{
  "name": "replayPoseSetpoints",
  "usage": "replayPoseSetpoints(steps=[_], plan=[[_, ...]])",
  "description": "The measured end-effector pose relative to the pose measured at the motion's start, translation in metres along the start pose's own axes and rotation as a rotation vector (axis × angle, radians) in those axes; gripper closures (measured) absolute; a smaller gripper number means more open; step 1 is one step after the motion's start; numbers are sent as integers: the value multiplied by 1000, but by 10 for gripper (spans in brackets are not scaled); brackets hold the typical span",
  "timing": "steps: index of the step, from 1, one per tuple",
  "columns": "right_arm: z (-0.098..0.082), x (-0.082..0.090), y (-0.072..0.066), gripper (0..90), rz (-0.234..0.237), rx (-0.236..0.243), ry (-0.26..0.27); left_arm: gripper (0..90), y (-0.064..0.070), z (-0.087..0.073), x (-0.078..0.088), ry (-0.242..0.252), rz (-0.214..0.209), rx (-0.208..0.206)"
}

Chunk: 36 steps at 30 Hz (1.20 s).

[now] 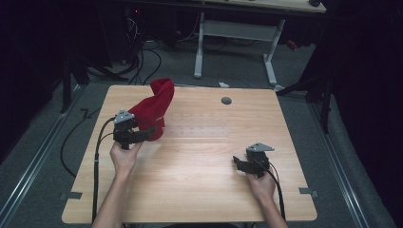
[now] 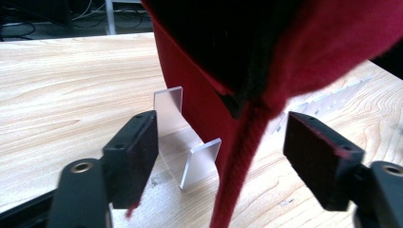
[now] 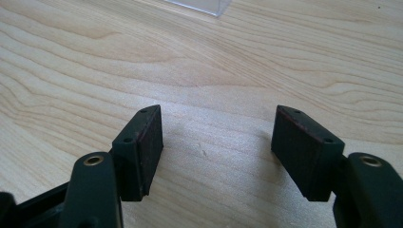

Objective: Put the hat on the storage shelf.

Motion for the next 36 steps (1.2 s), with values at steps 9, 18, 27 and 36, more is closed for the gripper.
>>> replayPoseSetpoints(steps=[9,18,27,36], plan=[[0,0,0,351,1,-1,0,232,5,2,12,-4,-15,-11],[0,0,0,351,0,-1,0,239,7,6,24,26,-21,-20],[0,0,0,351,1,0,0,252,5,6,40,44,-17,-27],[0,0,0,351,0,1,1,264,8,-1,50,14,-27,-23]])
Point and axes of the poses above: each handheld gripper's, and its own axes: x roughly backward along the jaws, z roughly out of its top, y roughly to its right, the point moved 8 cm from there along -x, roughly forward along the jaws, and after that the axes turned 7 degrees about y, right-handed, at the moved point
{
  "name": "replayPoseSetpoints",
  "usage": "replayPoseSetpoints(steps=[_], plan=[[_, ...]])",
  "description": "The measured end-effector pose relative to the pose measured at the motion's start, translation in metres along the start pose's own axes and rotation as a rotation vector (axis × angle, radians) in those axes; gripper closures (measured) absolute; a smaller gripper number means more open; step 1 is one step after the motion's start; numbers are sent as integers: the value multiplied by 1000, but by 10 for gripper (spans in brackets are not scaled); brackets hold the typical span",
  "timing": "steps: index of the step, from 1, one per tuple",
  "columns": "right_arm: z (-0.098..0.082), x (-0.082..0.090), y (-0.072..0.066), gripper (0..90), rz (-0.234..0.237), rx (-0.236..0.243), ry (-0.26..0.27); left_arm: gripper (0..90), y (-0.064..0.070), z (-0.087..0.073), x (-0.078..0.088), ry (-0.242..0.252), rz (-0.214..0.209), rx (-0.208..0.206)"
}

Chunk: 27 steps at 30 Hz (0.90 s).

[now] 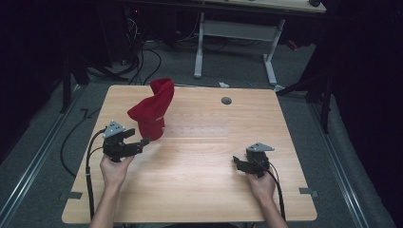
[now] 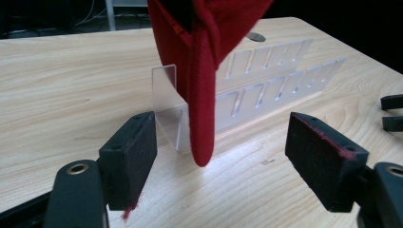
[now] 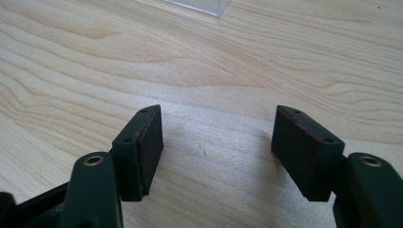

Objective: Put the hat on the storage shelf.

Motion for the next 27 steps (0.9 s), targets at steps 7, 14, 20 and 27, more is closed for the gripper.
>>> replayPoseSetpoints(steps=[7,14,20,27], plan=[[0,0,0,351,0,-1,-1,263,2,-6,10,3,1,-1],[0,0,0,351,0,0,0,263,5,-12,18,2,-6,5],[0,0,0,351,-1,-2,0,262,5,-21,23,-10,-9,8],[0,0,0,351,0,-2,0,264,6,-36,25,-48,-13,24]])
Point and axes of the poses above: each handheld gripper's, and its own axes: x roughly backward along the jaws, z roughly out of its top, y roughly to its right, the point moved 8 cm from there along -x, roughly forward along the jaws, and after that the axes turned 7 degrees about y, right-handed, at the moved point
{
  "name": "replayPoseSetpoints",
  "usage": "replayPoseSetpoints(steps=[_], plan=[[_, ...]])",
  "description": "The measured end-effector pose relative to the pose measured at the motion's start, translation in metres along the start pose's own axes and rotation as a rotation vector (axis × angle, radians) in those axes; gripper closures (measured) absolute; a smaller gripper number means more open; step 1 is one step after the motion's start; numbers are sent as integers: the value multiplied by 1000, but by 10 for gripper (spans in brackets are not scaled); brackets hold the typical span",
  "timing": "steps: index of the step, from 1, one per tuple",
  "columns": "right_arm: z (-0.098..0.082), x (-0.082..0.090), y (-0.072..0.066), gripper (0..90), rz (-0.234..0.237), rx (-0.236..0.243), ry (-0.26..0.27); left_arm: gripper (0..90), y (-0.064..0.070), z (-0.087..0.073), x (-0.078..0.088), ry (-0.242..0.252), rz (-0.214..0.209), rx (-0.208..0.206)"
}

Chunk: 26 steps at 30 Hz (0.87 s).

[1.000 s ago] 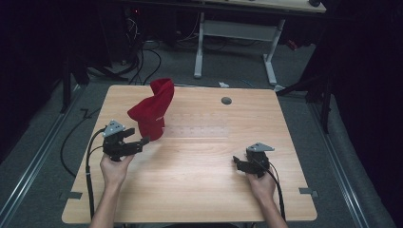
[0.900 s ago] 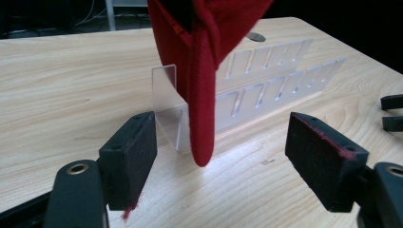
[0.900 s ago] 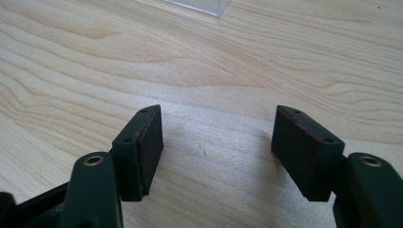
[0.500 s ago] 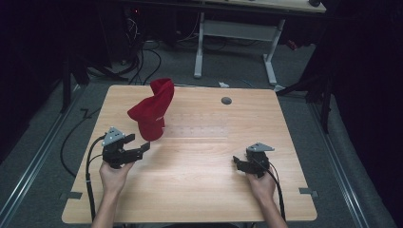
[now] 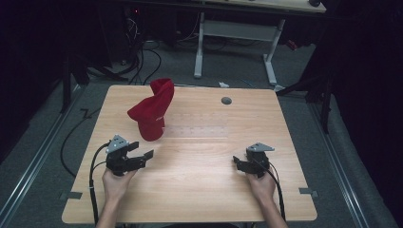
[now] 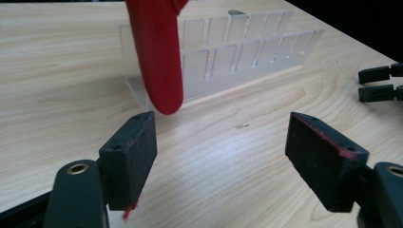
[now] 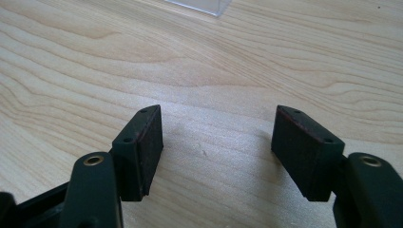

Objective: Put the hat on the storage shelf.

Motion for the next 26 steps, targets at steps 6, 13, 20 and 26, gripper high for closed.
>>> replayPoseSetpoints(steps=[6,13,20,26], plan=[[0,0,0,350,0,0,0,265,-1,-14,-1,-35,6,-5],[0,0,0,350,0,0,0,295,-13,-44,-7,-97,71,-68],[0,0,0,349,0,0,0,313,-31,-71,-14,-148,159,-174],[0,0,0,349,0,-1,-1,270,-37,-78,-14,-130,181,-212]])
Point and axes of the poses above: each handheld gripper's, and its own axes: x roughly backward along the jaws, z roughly out of its top, y roughly to its right, the point moved 8 cm from there along -x, roughly forward along the jaws, and after that the axes turned 7 degrees about y, right-handed, at the moved point
